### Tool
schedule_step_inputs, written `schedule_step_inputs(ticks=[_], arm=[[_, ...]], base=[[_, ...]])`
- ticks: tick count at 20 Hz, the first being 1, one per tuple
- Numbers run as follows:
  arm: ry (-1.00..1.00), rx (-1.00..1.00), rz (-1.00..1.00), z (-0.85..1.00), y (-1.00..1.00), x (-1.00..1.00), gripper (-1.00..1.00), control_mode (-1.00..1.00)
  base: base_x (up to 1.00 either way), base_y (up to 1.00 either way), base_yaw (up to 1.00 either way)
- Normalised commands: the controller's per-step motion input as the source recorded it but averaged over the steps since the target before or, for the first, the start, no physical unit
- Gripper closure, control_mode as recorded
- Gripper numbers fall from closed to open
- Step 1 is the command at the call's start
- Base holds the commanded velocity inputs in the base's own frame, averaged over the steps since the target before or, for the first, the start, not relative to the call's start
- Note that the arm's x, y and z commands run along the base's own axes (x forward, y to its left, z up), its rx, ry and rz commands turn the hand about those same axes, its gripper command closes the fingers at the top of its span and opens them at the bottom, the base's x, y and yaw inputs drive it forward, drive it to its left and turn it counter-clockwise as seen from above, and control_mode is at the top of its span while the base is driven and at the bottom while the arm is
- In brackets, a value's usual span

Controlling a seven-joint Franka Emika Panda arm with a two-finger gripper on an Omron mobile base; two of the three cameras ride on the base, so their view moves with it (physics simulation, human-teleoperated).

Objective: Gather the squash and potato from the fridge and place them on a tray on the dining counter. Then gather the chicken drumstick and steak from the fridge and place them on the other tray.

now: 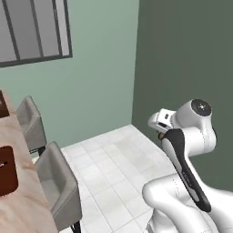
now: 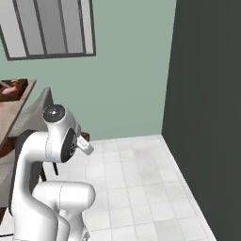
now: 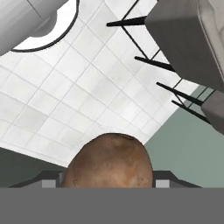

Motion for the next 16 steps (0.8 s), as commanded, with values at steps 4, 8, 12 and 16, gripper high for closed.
schedule_step_inputs(ticks=[4, 8, 12, 16], arm=[[0.0, 0.0, 0.0, 0.0, 0.0, 0.0, 1.0, 1.0], [0.0, 0.0, 0.0, 0.0, 0.0, 0.0, 1.0, 1.0], [0.0, 0.0, 0.0, 0.0, 0.0, 0.0, 1.0, 1.0], [0.0, 0.0, 0.0, 0.0, 0.0, 0.0, 1.0, 1.0]], base=[[0.53, -0.26, 0.39], [0.46, -0.42, 0.37], [0.39, -0.56, 0.39], [0.45, -0.41, 0.4]])
